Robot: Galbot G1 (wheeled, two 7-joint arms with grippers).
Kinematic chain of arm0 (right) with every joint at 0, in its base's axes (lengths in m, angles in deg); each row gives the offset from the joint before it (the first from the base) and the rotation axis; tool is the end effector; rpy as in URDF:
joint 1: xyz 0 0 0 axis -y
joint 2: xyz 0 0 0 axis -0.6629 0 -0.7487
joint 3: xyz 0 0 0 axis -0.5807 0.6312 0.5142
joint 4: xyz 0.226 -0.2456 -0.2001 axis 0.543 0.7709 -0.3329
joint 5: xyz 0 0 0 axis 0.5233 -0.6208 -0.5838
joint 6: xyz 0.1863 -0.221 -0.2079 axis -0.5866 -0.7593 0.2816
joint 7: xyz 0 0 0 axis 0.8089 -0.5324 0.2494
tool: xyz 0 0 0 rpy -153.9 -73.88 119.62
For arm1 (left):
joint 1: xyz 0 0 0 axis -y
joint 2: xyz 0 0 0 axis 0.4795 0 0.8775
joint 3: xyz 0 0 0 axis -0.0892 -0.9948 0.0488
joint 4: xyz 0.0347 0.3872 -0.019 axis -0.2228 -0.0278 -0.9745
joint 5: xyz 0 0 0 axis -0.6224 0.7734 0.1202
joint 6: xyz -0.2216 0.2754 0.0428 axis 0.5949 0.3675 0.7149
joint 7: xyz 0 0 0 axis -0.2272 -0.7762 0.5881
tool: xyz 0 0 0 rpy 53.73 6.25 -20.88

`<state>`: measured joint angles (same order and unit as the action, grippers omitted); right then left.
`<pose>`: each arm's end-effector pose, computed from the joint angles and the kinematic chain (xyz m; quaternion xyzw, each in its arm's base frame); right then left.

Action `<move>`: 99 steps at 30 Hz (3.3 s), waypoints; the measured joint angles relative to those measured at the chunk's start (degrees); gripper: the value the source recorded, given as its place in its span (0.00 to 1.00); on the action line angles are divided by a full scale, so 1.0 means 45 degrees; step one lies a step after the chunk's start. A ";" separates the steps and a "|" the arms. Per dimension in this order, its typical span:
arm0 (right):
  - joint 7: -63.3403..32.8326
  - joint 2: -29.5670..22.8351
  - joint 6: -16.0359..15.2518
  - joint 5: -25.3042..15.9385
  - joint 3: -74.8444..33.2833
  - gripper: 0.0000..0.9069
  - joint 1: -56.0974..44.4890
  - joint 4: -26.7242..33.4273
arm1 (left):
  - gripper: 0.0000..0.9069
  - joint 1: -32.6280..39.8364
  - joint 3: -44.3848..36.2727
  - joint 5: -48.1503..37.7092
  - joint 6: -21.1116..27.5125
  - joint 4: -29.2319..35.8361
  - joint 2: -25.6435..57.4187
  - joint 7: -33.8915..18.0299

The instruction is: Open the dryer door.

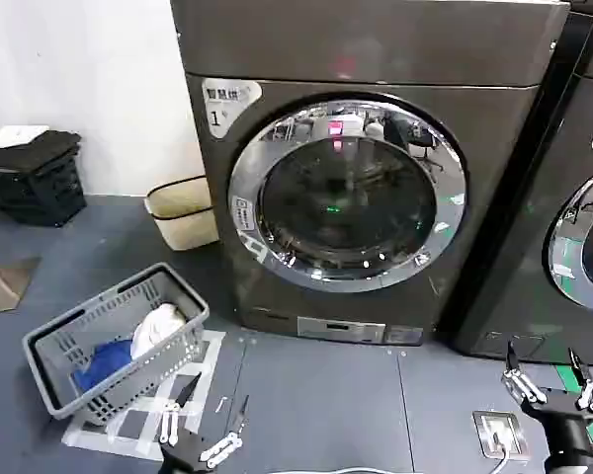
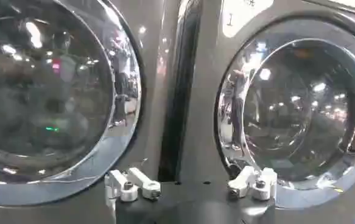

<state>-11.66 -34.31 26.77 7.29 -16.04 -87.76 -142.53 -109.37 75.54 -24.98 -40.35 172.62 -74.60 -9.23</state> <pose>0.0973 -0.1024 -0.2336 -0.1280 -0.9901 0.0569 0.0039 0.0635 0.0352 -0.3217 0.1677 0.9753 0.1338 0.0532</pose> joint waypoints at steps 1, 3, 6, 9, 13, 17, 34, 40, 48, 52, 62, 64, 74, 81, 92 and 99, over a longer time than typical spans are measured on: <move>0.0098 0.0037 0.0010 0.0134 -0.0006 1.00 0.0018 -0.0002 | 1.00 -0.0003 0.0000 0.0003 0.0001 0.0004 -0.0003 0.0000; 0.0260 0.0141 0.0099 0.0279 -0.0010 1.00 0.0065 -0.0003 | 1.00 -0.0005 0.0002 0.0012 0.0001 0.0011 -0.0012 0.0001; 0.0486 0.0309 0.0113 0.0293 0.0017 1.00 0.0144 0.0032 | 1.00 -0.0016 0.0006 0.0050 -0.0006 0.0015 -0.0035 0.0001; 0.0782 0.0536 0.0158 0.0319 0.0048 1.00 0.0278 0.0177 | 1.00 -0.0045 0.0008 0.0082 -0.0013 0.0027 -0.0049 0.0004; 0.1118 0.0999 0.0190 0.0605 0.0156 1.00 0.0562 0.0458 | 1.00 -0.0114 0.0016 0.0145 -0.0032 0.0092 -0.0062 0.0005; 0.1506 0.1593 0.0201 0.1190 0.0303 1.00 0.0923 0.0747 | 1.00 -0.0152 0.0021 0.0245 -0.0040 0.0098 -0.0029 0.0011; 0.2414 0.4642 0.0446 0.2991 0.1754 1.00 0.3662 0.2781 | 1.00 -0.0381 0.0026 0.0405 -0.0101 0.0176 -0.0149 0.0066; 0.3100 0.5513 0.0583 0.3480 0.2714 1.00 0.4837 0.3491 | 1.00 -0.0381 0.0021 0.0465 -0.0068 0.0224 -0.0198 0.0078; 0.3499 0.6544 0.0874 0.3805 0.4177 1.00 0.6286 0.4297 | 1.00 -0.0334 0.0040 0.0518 0.0031 0.0355 -0.0229 0.0123; 0.3684 0.6967 0.1065 0.3915 0.5009 1.00 0.7060 0.4796 | 1.00 -0.0356 0.0040 0.0566 0.0027 0.0357 -0.0328 0.0220; 0.3713 0.7378 0.1107 0.4291 0.6961 1.00 0.9265 0.5824 | 1.00 -0.0397 0.0080 0.0618 0.0027 0.0414 -0.0485 0.0233; 0.3700 0.7398 0.1090 0.4300 0.7333 1.00 0.9690 0.6043 | 1.00 -0.0387 0.0096 0.0622 0.0023 0.0414 -0.0507 0.0239; 0.3673 0.7307 0.1078 0.4518 0.8961 1.00 1.1683 0.7088 | 1.00 -0.0454 0.0106 0.0668 0.0001 0.0554 -0.0597 0.0269; 0.3669 0.7063 0.1059 0.4569 0.9911 1.00 1.2866 0.7765 | 1.00 -0.0496 0.0111 0.0689 0.0009 0.0562 -0.0688 0.0322; 0.3676 0.6675 0.0977 0.4755 1.1191 1.00 1.4382 0.8533 | 1.00 -0.0514 0.0125 0.0746 -0.0001 0.0579 -0.0813 0.0332; 0.3677 0.6391 0.0950 0.4759 1.1838 1.00 1.5096 0.8960 | 1.00 -0.0537 0.0134 0.0784 -0.0011 0.0602 -0.0846 0.0339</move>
<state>4.89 -5.55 31.04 28.70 37.23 -19.83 -102.21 -111.78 76.14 -21.46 -40.39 175.33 -78.41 -7.70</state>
